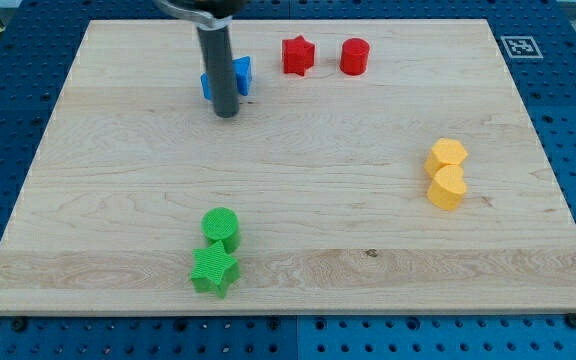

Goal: Slide the blue cube towards top left

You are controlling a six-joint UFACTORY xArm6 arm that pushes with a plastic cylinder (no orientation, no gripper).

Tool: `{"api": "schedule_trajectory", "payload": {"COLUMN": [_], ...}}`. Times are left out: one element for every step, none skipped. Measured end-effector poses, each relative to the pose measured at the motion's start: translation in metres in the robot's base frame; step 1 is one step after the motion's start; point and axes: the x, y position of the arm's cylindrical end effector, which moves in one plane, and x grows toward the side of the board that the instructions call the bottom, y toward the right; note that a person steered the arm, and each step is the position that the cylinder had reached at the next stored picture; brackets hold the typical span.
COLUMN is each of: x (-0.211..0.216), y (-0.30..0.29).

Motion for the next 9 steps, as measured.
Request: {"api": "schedule_trajectory", "payload": {"x": [-0.006,-0.011,-0.012,-0.012,-0.013,-0.026,-0.036,-0.044,-0.044], "y": [0.015,0.002,-0.022,-0.034,-0.011,-0.006,-0.023,-0.047,-0.043]}}
